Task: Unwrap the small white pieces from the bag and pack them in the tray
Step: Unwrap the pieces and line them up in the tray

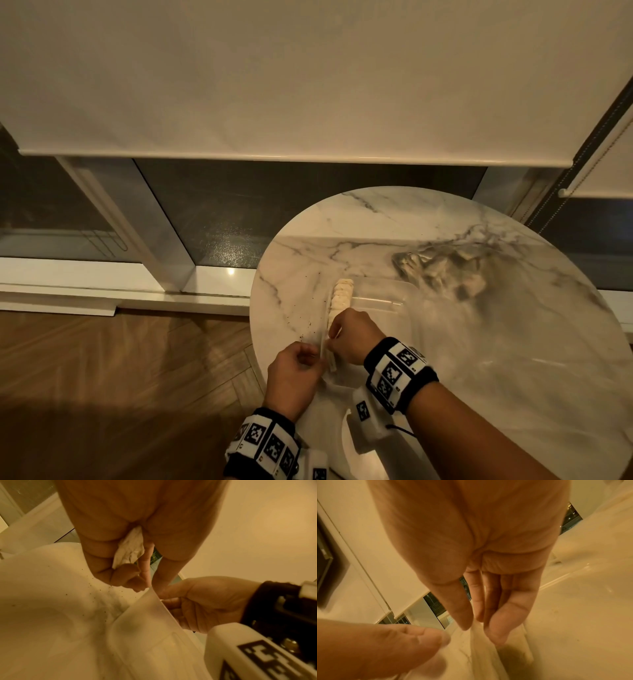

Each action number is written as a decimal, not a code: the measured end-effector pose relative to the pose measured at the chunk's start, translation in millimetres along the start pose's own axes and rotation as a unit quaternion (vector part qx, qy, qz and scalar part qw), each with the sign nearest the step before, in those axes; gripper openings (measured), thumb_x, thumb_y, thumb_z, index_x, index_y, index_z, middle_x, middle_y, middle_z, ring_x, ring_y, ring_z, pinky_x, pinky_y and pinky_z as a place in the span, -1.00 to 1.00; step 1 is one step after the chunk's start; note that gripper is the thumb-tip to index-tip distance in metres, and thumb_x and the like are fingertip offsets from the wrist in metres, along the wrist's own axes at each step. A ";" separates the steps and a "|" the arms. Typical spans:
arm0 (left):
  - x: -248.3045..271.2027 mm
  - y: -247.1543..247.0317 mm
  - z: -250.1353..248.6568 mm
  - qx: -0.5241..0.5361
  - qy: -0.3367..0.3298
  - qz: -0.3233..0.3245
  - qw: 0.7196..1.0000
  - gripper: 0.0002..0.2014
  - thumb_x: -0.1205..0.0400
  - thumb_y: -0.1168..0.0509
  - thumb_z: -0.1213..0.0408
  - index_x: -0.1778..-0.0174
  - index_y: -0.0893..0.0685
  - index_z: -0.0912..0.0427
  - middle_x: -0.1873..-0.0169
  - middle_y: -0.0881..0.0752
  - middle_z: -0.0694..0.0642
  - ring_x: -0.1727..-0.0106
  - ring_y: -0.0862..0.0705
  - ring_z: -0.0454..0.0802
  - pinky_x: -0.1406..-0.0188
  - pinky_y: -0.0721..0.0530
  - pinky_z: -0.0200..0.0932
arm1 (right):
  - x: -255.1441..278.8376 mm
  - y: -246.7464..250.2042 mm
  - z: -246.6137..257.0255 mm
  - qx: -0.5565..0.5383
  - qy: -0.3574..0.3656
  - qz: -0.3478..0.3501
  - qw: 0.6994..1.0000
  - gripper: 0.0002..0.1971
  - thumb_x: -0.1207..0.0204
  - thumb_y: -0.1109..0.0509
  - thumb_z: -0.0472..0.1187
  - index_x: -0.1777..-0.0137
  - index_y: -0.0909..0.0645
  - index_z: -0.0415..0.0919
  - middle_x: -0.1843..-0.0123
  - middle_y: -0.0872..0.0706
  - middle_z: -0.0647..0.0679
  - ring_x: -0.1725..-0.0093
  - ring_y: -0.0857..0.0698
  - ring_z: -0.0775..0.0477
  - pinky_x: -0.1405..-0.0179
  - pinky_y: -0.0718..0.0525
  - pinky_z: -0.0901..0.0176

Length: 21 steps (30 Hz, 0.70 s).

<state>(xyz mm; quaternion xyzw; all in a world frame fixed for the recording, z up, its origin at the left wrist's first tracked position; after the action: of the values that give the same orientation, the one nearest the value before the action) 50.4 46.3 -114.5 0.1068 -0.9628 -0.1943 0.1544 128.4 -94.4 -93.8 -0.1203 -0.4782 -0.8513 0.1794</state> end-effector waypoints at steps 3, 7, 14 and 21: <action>1.5 -0.8 -4.0 -0.008 -0.014 0.001 1.000 -0.90 -0.55 -0.54 0.16 0.12 -0.74 -0.04 0.22 -0.78 -0.13 0.14 -0.73 -0.23 0.20 -0.60 -0.43 | -2.7 0.2 0.2 -0.002 -0.013 0.002 1.000 -0.79 -0.46 -0.49 -0.27 -0.09 -0.78 -0.20 -0.04 -0.80 -0.13 0.04 -0.77 -0.08 0.21 -0.60 0.25; 1.4 0.3 -1.6 0.003 -0.009 0.000 1.000 -0.92 -0.56 -0.51 0.21 0.09 -0.76 -0.02 0.18 -0.79 -0.11 0.09 -0.75 -0.17 0.05 -0.70 -0.24 | 3.7 7.7 -1.9 -0.051 -0.024 0.026 0.998 -0.94 -0.49 -0.45 -0.23 0.12 -0.75 -0.08 0.07 -0.82 -0.11 0.08 -0.80 -0.11 0.17 -0.74 0.17; 2.8 13.4 -19.7 0.109 -0.062 -0.033 0.992 -0.91 -0.64 -0.44 0.19 -0.03 -0.80 -0.05 0.10 -0.82 -0.11 0.01 -0.76 -0.09 -0.04 -0.77 0.00 | 37.7 29.8 9.7 -0.406 0.036 0.124 0.905 -0.95 -0.55 -0.47 -0.41 0.10 -0.70 -0.28 0.23 -0.75 -0.24 0.20 -0.75 -0.14 0.21 -0.76 0.09; 18.1 -4.0 -60.8 0.205 -0.120 0.053 0.970 -0.88 -0.68 -0.37 0.22 0.00 -0.78 0.14 0.37 -0.72 -0.11 0.32 -0.63 -0.18 0.29 -0.60 -0.25 | 44.8 44.7 15.1 -0.482 0.096 0.111 0.864 -0.95 -0.57 -0.46 -0.42 0.05 -0.72 -0.29 0.20 -0.80 -0.17 0.19 -0.78 -0.09 0.17 -0.77 0.08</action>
<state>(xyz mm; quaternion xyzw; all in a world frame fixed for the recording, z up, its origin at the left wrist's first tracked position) 54.8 17.1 -58.2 0.0611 -0.9979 0.0041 0.0224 107.0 -111.3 -34.7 -0.1622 0.0277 -0.9573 0.2376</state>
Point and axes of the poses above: each hand's wrist, its own x-axis away from the middle knuckle, its own y-axis out of the back of the hand, z = x × y, the point moved 10 cm from there along -x, towards the middle knuckle
